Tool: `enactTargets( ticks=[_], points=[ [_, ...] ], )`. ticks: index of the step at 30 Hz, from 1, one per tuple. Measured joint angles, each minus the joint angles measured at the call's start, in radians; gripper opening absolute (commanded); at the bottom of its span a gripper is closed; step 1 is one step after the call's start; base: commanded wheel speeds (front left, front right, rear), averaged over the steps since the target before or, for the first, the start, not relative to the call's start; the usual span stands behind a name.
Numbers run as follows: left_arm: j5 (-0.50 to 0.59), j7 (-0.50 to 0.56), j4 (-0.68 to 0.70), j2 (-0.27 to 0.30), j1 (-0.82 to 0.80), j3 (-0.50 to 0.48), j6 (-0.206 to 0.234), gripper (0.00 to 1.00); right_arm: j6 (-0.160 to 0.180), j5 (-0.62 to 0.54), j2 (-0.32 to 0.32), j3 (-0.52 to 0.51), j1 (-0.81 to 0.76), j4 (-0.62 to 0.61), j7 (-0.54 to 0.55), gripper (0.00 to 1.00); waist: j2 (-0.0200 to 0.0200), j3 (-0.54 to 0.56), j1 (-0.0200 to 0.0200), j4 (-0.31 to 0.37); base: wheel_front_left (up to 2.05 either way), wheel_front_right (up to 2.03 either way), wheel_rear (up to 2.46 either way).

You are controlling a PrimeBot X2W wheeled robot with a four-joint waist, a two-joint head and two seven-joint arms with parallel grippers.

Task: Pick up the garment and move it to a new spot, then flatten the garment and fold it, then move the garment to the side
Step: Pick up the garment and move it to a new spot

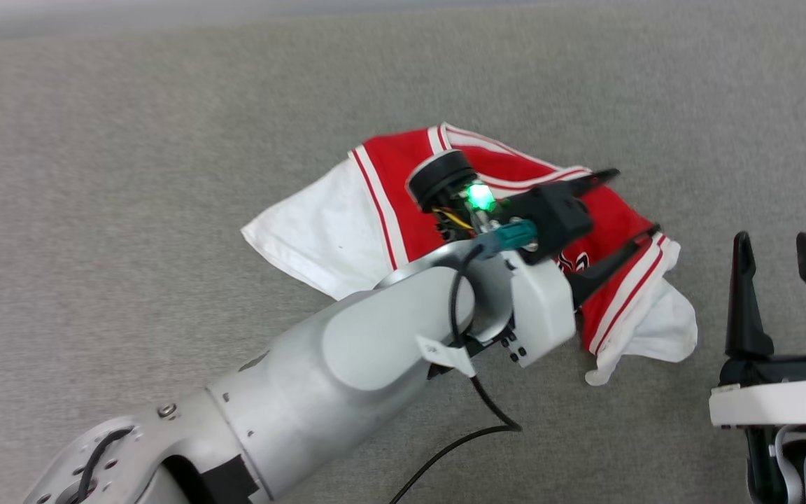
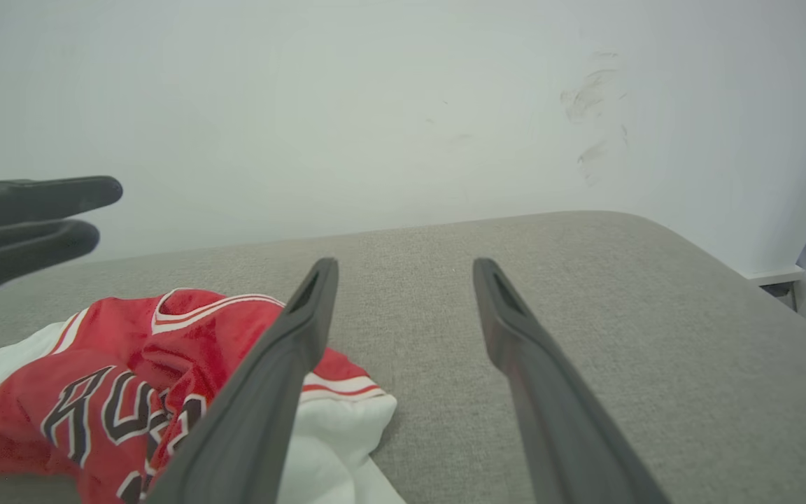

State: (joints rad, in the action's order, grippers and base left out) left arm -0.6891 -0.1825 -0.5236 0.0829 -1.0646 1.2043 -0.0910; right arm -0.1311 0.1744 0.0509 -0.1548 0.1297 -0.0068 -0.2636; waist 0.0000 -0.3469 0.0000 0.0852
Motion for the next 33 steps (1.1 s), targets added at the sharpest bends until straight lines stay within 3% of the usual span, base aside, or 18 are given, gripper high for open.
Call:
enactTargets(
  ticks=[3, 8, 12, 18, 19, 25, 33],
  points=[
    [0.006, -0.054, 0.012, 0.019, 0.034, -0.047, 0.061, 1.0, 0.0, -0.007, 0.0, 0.001, -0.026, 0.005, 0.0, 1.0, 0.0001, 0.05, 0.0, -0.019, 0.0, 0.0, 0.0],
    [0.041, -0.077, 0.062, 0.099, 0.135, -0.158, 0.186, 1.0, 0.0, -0.018, 0.0, -0.002, -0.061, 0.009, 0.0, 1.0, 0.0001, 0.122, 0.0, -0.052, 0.0, 0.0, 0.0],
    [0.115, -0.081, 0.179, 0.167, 0.262, -0.31, 0.279, 1.0, 0.0, -0.025, 0.0, -0.002, -0.084, 0.013, 0.0, 1.0, 0.0001, 0.168, -0.0001, -0.076, 0.0, 0.0, 0.0],
    [0.221, -0.081, 0.311, 0.253, 0.496, -0.53, 0.357, 1.0, 0.0, -0.03, 0.0, -0.005, -0.117, 0.022, 0.0, 1.0, 0.0, 0.225, -0.0001, -0.105, 0.0, 0.0, 0.0],
    [0.266, -0.081, 0.361, 0.272, 0.611, -0.64, 0.384, 1.0, 0.0, -0.033, 0.0, -0.001, -0.131, 0.024, 0.0, 1.0, 0.0, 0.246, -0.0001, -0.117, 0.0, 0.0, 0.0],
    [0.321, -0.081, 0.427, 0.255, 0.82, -0.83, 0.384, 1.0, 0.0, -0.033, 0.0, 0.004, -0.158, 0.032, 0.0, 1.0, 0.0, 0.282, -0.0001, -0.135, 0.0, 0.0, 0.0],
    [0.413, -0.081, 0.465, 0.177, 1.029, -0.977, 0.344, 1.0, 0.0, -0.027, 0.0, 0.029, -0.207, 0.04, 0.0, 1.0, 0.0, 0.332, -0.0001, -0.142, 0.0, 0.0, 0.0]
  ],
)
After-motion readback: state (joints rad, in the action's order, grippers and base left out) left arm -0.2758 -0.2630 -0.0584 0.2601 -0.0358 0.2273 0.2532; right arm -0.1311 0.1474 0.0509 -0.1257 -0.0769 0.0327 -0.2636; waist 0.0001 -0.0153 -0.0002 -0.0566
